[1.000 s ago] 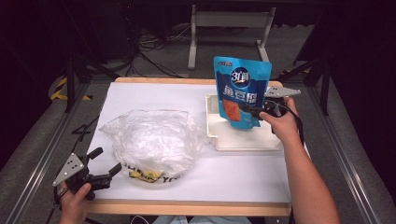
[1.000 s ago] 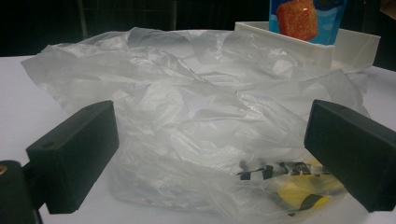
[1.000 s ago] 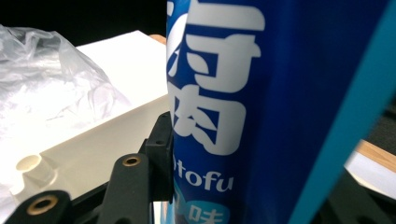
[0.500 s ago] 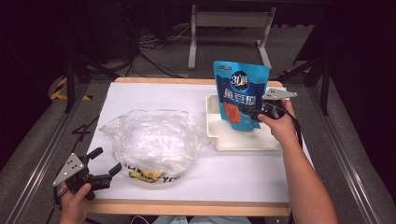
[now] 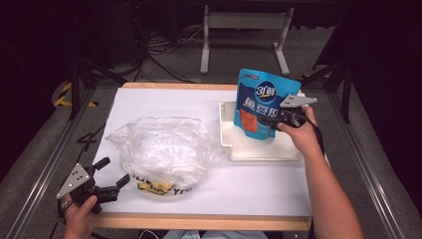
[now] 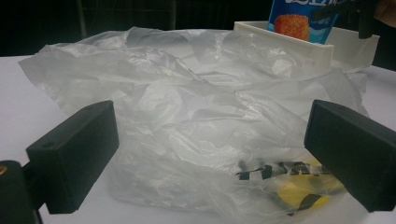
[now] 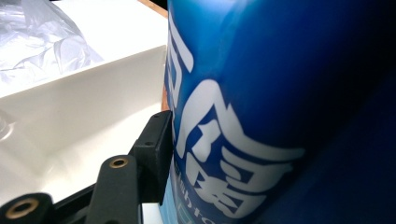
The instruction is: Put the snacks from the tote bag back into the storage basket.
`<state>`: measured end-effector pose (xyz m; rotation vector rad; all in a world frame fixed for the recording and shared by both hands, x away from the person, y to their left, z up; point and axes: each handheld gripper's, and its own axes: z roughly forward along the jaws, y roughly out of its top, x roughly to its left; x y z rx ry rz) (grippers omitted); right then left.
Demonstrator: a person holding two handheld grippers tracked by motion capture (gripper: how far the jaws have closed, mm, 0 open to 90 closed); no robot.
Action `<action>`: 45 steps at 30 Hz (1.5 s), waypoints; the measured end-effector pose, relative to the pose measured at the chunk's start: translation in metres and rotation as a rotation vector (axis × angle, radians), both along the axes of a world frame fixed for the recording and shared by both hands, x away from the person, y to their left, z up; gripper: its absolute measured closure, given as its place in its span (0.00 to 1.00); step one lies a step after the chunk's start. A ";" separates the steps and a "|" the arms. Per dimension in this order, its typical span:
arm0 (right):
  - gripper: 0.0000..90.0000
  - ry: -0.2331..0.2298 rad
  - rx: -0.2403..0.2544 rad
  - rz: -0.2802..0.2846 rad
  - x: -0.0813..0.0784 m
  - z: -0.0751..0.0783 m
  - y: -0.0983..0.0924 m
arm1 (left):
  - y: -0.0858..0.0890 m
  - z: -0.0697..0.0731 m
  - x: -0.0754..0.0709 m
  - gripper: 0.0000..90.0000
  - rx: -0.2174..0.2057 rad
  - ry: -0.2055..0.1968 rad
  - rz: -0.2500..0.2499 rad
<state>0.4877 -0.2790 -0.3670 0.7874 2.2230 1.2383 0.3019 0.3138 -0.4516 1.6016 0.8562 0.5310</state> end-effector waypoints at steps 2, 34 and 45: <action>0.53 -0.005 -0.010 0.008 0.000 0.001 0.000 | 0.000 0.000 0.000 0.04 0.000 -0.001 -0.001; 0.43 -0.001 -0.080 -0.035 -0.010 0.021 -0.034 | -0.001 0.000 0.000 0.04 -0.003 -0.004 0.003; 0.31 -0.021 -0.001 -0.091 -0.027 0.032 -0.037 | -0.001 0.000 0.001 0.04 0.003 0.005 -0.001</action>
